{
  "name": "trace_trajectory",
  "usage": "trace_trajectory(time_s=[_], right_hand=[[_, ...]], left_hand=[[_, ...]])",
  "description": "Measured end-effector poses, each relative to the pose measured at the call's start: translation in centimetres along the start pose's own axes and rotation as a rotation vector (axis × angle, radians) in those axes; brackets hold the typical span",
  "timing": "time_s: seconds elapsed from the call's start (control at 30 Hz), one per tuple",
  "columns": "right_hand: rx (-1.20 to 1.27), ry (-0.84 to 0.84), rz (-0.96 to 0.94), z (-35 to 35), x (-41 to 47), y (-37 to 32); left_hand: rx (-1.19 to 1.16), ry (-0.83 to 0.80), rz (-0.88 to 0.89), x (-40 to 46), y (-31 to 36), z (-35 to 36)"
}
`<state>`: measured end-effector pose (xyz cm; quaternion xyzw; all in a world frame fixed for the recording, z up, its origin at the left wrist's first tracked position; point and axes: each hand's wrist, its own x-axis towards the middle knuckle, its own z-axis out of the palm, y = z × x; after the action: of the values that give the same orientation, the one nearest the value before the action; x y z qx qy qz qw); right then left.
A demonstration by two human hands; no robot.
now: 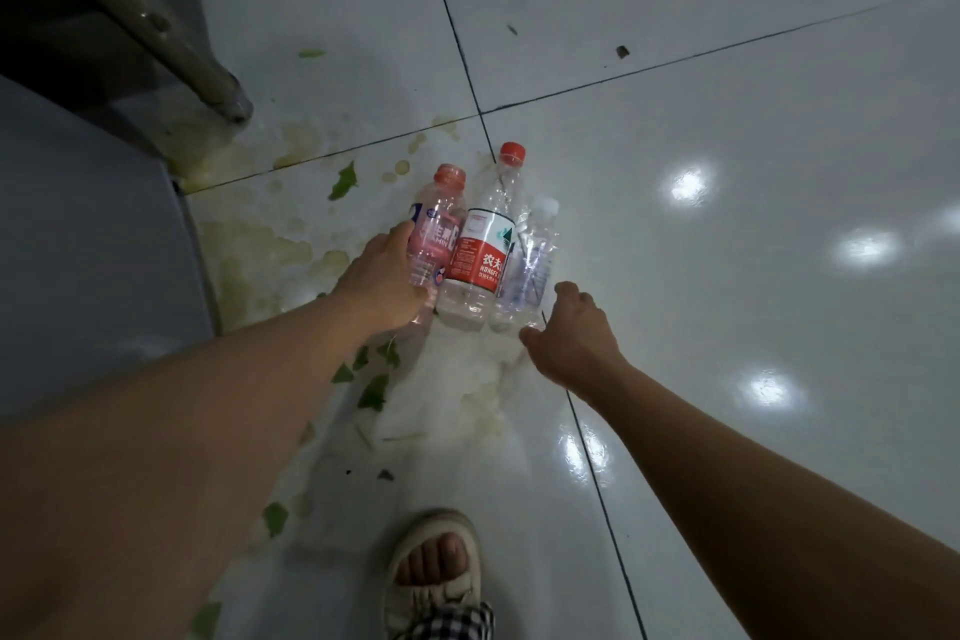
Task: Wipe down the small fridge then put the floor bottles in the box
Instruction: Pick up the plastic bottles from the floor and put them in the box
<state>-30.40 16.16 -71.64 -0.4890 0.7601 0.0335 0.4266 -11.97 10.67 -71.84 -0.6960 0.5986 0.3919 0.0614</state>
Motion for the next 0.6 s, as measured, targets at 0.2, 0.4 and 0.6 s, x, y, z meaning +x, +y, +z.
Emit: trace_trajectory(time_s=[0.2, 0.4, 0.6], right_hand=[[-0.174, -0.022, -0.07, -8.7, -7.5, -4.4], [-0.296, -0.025, -0.154, -18.0, -13.9, -11.0], [-0.399, 0.022, -0.23, -27.3, -17.7, -17.3]], left_hand=[[0.104, -0.058, 0.044, -6.7, 5.4, -8.7], [0.163, -0.072, 0.074, -11.9, 11.9, -19.5], [0.199, -0.061, 0.145, -15.5, 18.3, -28.8]])
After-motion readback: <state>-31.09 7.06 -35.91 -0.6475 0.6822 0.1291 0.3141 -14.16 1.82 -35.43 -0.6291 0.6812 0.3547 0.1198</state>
